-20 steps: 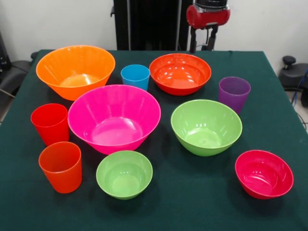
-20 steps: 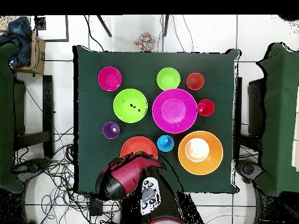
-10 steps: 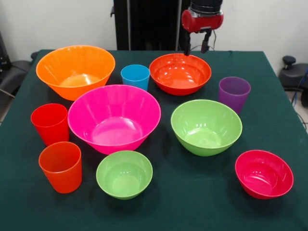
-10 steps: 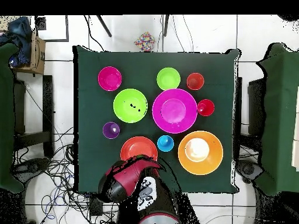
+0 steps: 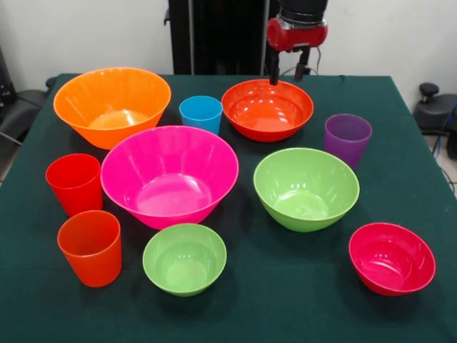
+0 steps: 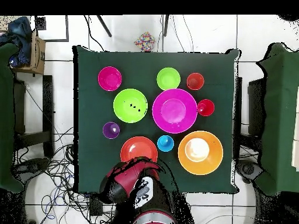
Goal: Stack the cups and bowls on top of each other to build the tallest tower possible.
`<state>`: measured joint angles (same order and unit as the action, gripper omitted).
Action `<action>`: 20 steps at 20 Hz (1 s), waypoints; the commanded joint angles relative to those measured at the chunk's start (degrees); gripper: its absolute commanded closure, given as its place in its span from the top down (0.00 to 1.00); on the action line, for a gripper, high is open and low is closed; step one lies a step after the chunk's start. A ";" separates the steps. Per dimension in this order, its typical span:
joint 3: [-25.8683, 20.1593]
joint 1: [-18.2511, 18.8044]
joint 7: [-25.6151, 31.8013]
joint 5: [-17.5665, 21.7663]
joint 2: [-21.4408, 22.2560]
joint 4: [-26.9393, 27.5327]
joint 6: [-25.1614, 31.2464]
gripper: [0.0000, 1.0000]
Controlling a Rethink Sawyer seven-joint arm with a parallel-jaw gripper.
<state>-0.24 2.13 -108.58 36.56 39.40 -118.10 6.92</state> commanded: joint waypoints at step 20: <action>4.62 -7.56 -7.01 -1.46 -10.67 11.21 -6.99 1.00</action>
<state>5.35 -3.29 -108.58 36.53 33.04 -113.84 3.28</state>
